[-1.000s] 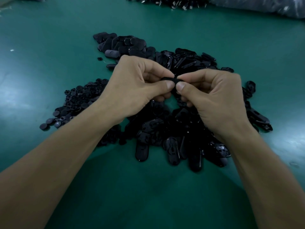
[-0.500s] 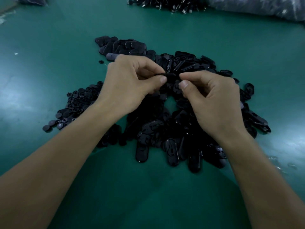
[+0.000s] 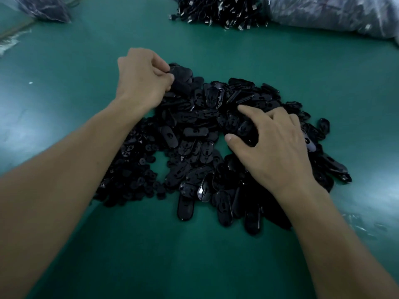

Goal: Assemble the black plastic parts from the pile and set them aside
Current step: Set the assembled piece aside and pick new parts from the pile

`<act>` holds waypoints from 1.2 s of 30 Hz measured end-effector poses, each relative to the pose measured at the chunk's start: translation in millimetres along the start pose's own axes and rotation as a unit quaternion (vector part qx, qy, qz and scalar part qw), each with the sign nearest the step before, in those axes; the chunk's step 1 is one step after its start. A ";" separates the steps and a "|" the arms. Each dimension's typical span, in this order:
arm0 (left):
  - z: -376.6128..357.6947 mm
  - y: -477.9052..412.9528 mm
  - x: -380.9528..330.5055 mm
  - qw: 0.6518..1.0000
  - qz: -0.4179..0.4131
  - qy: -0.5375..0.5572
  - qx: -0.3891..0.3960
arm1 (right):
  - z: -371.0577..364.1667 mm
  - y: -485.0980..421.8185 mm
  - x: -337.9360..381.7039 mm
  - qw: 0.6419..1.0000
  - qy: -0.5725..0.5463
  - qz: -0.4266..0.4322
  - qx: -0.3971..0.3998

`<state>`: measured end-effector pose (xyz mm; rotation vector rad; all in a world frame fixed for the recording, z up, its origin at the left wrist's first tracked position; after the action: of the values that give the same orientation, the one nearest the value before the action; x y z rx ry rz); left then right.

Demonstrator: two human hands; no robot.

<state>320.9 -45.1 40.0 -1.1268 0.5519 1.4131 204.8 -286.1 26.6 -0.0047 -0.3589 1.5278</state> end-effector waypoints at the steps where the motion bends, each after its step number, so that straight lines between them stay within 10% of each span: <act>1: -0.6 -1.1 1.2 1.000 -0.004 -0.011 0.001 | -2.0 -0.9 3.3 1.000 0.012 0.009 0.007; 13: -4.0 10.1 -12.4 0.999 -0.028 -0.043 -0.014 | 2.2 -4.1 5.9 0.999 -0.012 0.028 -0.036; 24: -40.7 81.0 -39.5 0.972 0.029 0.151 0.179 | 34.2 6.8 11.7 0.940 -0.282 0.084 -0.173; 36: -52.9 105.2 -32.9 0.894 0.138 0.331 0.267 | 40.9 13.7 21.9 0.913 -0.316 0.152 -0.209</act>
<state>233.4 -127.2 16.7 -1.0776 1.5401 0.9714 182.0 -273.0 67.3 0.1032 -1.2495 1.7063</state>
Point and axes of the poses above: each hand's wrist, its own y-axis away from the middle knuckle, its own z-axis out of the back of the hand, x = y × z, the point moved 10 cm from there along -y, towards the middle knuckle, and after that the axes turned 6 degrees about y, right-handed, at the moved point
